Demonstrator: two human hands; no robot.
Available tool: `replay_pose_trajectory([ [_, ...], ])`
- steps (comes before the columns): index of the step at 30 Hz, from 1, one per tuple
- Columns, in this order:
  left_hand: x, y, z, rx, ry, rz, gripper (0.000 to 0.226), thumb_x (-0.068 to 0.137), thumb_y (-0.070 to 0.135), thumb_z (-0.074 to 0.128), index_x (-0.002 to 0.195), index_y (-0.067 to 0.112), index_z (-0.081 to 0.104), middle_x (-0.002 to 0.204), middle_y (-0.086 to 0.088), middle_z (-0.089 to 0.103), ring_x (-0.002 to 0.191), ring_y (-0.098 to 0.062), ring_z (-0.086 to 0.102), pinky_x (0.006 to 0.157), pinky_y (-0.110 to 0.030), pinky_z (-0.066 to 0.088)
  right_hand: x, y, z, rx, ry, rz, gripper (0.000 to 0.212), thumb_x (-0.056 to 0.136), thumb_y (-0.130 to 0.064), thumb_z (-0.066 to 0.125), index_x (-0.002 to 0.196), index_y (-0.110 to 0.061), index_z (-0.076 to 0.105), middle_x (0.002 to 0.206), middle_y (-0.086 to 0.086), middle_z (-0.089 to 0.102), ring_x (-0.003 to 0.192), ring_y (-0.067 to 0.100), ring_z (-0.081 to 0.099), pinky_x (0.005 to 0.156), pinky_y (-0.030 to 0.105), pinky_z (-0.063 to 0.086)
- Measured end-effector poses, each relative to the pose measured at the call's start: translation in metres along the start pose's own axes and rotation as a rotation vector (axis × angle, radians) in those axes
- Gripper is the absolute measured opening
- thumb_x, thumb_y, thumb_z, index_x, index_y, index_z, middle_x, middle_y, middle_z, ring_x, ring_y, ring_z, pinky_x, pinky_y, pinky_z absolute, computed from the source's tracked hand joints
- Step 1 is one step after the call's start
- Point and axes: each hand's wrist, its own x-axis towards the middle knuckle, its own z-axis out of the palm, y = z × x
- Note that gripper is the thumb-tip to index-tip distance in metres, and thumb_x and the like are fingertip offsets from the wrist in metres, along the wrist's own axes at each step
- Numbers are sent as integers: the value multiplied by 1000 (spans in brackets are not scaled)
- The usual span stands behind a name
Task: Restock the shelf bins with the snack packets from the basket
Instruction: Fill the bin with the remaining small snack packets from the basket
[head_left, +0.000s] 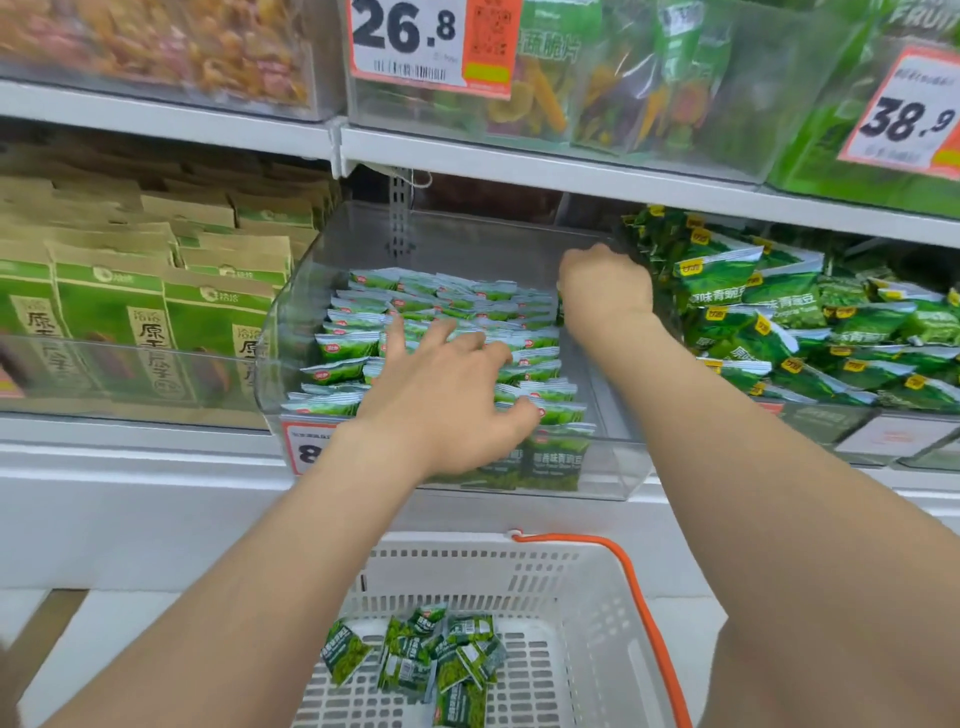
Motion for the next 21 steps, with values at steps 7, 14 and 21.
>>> replay_pose_trajectory([
  [7,5,-4,0,-44,-112,-21,77,84,73,29,150,35,40,162,5,37,156,-30,19,122,-72,8,34,-10,19,-33,-134,-25,52,85,17,62,133,-1,59,134,21,57,122,46,58,76,45,46],
  [14,2,-4,1,-73,-81,-24,78,81,72,29,149,37,43,160,8,41,151,-26,27,123,-68,11,36,-12,25,132,-149,44,54,85,24,56,135,6,55,137,27,53,127,47,54,90,47,51],
  [21,-4,-2,1,-96,167,53,60,87,66,41,134,33,59,136,10,61,128,-20,50,112,-48,33,9,4,22,260,-179,-24,40,93,5,58,132,5,49,134,29,51,123,42,54,91,40,48],
])
